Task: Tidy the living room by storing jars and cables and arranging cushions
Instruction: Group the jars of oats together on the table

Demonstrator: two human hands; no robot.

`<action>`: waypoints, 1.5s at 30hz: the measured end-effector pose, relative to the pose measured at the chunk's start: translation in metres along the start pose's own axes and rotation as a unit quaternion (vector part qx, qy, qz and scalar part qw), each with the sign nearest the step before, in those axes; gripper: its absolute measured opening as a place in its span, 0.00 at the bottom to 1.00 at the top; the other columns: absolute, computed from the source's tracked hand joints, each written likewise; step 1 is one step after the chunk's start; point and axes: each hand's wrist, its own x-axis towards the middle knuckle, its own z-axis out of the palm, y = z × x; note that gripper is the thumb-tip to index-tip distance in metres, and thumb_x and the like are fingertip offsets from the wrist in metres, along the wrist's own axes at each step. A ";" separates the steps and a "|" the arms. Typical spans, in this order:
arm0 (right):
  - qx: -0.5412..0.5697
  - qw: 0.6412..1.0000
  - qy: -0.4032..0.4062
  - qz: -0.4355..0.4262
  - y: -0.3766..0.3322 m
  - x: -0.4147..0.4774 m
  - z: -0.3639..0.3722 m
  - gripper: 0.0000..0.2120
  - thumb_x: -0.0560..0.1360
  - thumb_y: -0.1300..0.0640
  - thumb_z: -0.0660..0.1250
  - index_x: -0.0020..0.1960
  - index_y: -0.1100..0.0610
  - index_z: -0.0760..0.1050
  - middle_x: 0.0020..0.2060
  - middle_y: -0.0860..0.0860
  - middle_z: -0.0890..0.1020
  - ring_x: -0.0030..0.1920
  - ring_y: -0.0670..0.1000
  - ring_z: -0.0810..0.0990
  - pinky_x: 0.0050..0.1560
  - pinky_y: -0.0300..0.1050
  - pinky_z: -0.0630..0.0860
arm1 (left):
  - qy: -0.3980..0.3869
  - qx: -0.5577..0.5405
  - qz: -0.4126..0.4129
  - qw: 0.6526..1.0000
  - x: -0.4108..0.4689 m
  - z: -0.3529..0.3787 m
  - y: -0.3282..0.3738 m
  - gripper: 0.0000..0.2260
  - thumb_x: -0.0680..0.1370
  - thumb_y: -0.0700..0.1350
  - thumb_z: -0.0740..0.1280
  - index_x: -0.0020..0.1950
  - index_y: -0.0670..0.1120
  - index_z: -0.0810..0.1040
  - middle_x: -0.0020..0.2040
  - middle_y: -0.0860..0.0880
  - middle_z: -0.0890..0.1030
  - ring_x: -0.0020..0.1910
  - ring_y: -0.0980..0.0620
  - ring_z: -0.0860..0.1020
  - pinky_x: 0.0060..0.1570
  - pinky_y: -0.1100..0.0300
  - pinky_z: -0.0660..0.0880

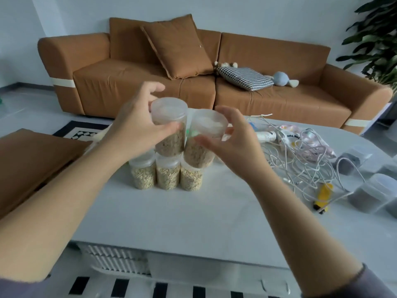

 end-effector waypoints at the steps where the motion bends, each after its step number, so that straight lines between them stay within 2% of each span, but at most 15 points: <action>1: -0.002 1.000 -0.009 0.005 0.000 -0.011 0.008 0.34 0.66 0.49 0.78 0.68 0.48 0.68 0.53 0.37 0.74 0.49 0.40 0.76 0.53 0.37 0.73 | -0.004 0.000 -0.008 1.000 -0.013 -0.002 -0.005 0.31 0.70 0.52 0.75 0.69 0.56 0.64 0.61 0.53 0.74 0.57 0.56 0.73 0.52 0.65 0.70; 3: -0.008 1.000 -0.022 0.015 0.002 -0.030 0.027 0.35 0.66 0.49 0.78 0.69 0.48 0.68 0.57 0.40 0.75 0.53 0.43 0.76 0.56 0.39 0.72 | -0.003 0.007 -0.029 1.000 -0.039 -0.007 -0.019 0.32 0.70 0.53 0.75 0.69 0.58 0.64 0.62 0.53 0.74 0.60 0.55 0.73 0.57 0.57 0.71; 7: -0.003 0.999 -0.048 0.022 0.013 -0.055 0.067 0.36 0.65 0.50 0.79 0.69 0.50 0.68 0.60 0.44 0.78 0.57 0.46 0.77 0.56 0.39 0.72 | 0.004 0.022 -0.060 0.998 -0.080 -0.004 -0.051 0.32 0.70 0.53 0.75 0.69 0.57 0.64 0.63 0.54 0.74 0.61 0.54 0.72 0.57 0.52 0.72; 10: -0.020 0.997 -0.067 0.024 0.024 -0.067 0.096 0.37 0.65 0.51 0.79 0.70 0.50 0.68 0.62 0.45 0.77 0.59 0.48 0.76 0.53 0.35 0.68 | 0.002 0.037 -0.090 0.995 -0.103 0.003 -0.074 0.32 0.70 0.55 0.75 0.68 0.61 0.62 0.64 0.55 0.74 0.59 0.52 0.74 0.57 0.48 0.74; 13: -0.028 0.998 -0.054 0.032 0.037 -0.076 0.114 0.37 0.65 0.50 0.79 0.70 0.51 0.67 0.62 0.46 0.77 0.60 0.49 0.75 0.52 0.34 0.66 | 0.015 0.051 -0.104 0.993 -0.116 0.014 -0.089 0.33 0.71 0.53 0.75 0.70 0.59 0.61 0.65 0.53 0.75 0.60 0.49 0.74 0.56 0.50 0.74; 19: 0.016 1.000 0.012 0.008 0.053 -0.083 0.132 0.32 0.65 0.54 0.79 0.66 0.53 0.71 0.60 0.48 0.74 0.56 0.49 0.75 0.54 0.43 0.75 | 0.049 0.060 -0.103 0.992 -0.116 0.030 -0.106 0.34 0.71 0.51 0.76 0.72 0.53 0.63 0.65 0.50 0.75 0.62 0.47 0.74 0.53 0.51 0.74; 23: 0.055 0.998 0.038 -0.010 0.064 -0.082 0.135 0.29 0.65 0.58 0.79 0.62 0.53 0.71 0.58 0.48 0.72 0.54 0.48 0.76 0.52 0.51 0.78 | 0.066 0.046 -0.081 0.993 -0.112 0.038 -0.112 0.33 0.71 0.47 0.76 0.72 0.49 0.64 0.65 0.46 0.74 0.61 0.48 0.74 0.52 0.58 0.72; 25: 0.081 0.996 0.043 -0.018 0.070 -0.082 0.137 0.27 0.67 0.61 0.78 0.61 0.52 0.71 0.57 0.46 0.71 0.56 0.49 0.76 0.54 0.53 0.78 | 0.067 0.035 -0.081 0.994 -0.112 0.039 -0.114 0.34 0.72 0.46 0.76 0.73 0.48 0.63 0.65 0.45 0.73 0.62 0.47 0.73 0.54 0.54 0.74; 28: 0.104 0.993 0.042 -0.021 0.075 -0.083 0.137 0.24 0.68 0.64 0.76 0.60 0.53 0.72 0.57 0.46 0.71 0.57 0.48 0.75 0.56 0.50 0.78 | 0.058 0.020 -0.092 0.994 -0.113 0.041 -0.117 0.34 0.72 0.46 0.75 0.73 0.49 0.62 0.66 0.46 0.71 0.63 0.49 0.72 0.56 0.49 0.76; 33: 0.126 0.991 0.026 -0.032 0.075 -0.080 0.136 0.24 0.67 0.64 0.76 0.60 0.55 0.74 0.57 0.49 0.71 0.59 0.47 0.75 0.57 0.45 0.78 | 0.033 0.014 -0.090 0.995 -0.112 0.043 -0.108 0.30 0.74 0.39 0.69 0.73 0.51 0.62 0.69 0.52 0.65 0.68 0.55 0.65 0.61 0.60 0.66; 36: 0.118 0.992 0.016 -0.052 0.071 -0.078 0.122 0.19 0.70 0.61 0.74 0.59 0.56 0.75 0.56 0.49 0.73 0.57 0.46 0.76 0.53 0.39 0.78 | 0.038 0.027 -0.065 0.997 -0.107 0.043 -0.102 0.28 0.73 0.36 0.66 0.72 0.49 0.65 0.71 0.52 0.64 0.72 0.55 0.61 0.65 0.61 0.62; 39: 0.100 0.990 0.092 -0.044 0.073 -0.062 0.094 0.10 0.74 0.64 0.67 0.56 0.57 0.76 0.52 0.49 0.75 0.53 0.44 0.77 0.43 0.32 0.76 | 0.037 0.054 -0.036 0.997 -0.096 0.042 -0.098 0.23 0.74 0.36 0.66 0.69 0.46 0.69 0.70 0.50 0.67 0.72 0.52 0.62 0.67 0.59 0.62; 41: 0.063 0.986 0.155 -0.009 0.085 -0.044 0.078 0.09 0.74 0.64 0.64 0.53 0.57 0.76 0.51 0.50 0.76 0.50 0.45 0.77 0.41 0.34 0.75 | 0.037 0.076 -0.016 0.996 -0.085 0.045 -0.094 0.20 0.75 0.37 0.66 0.67 0.45 0.72 0.69 0.48 0.69 0.71 0.51 0.64 0.66 0.60 0.61; 43: -0.005 0.982 0.185 0.034 0.102 -0.025 0.070 0.10 0.74 0.63 0.64 0.54 0.57 0.76 0.54 0.51 0.75 0.51 0.49 0.76 0.46 0.43 0.75 | 0.036 0.093 -0.001 0.995 -0.073 0.049 -0.086 0.17 0.76 0.41 0.65 0.64 0.44 0.74 0.67 0.48 0.71 0.69 0.51 0.65 0.64 0.60 0.61; 45: -0.079 0.980 0.159 0.089 0.121 -0.004 0.064 0.15 0.73 0.62 0.65 0.59 0.55 0.75 0.60 0.53 0.73 0.57 0.54 0.74 0.52 0.44 0.72 | 0.019 0.117 0.012 0.993 -0.060 0.057 -0.076 0.17 0.75 0.45 0.63 0.63 0.44 0.75 0.65 0.47 0.72 0.67 0.48 0.67 0.65 0.55 0.63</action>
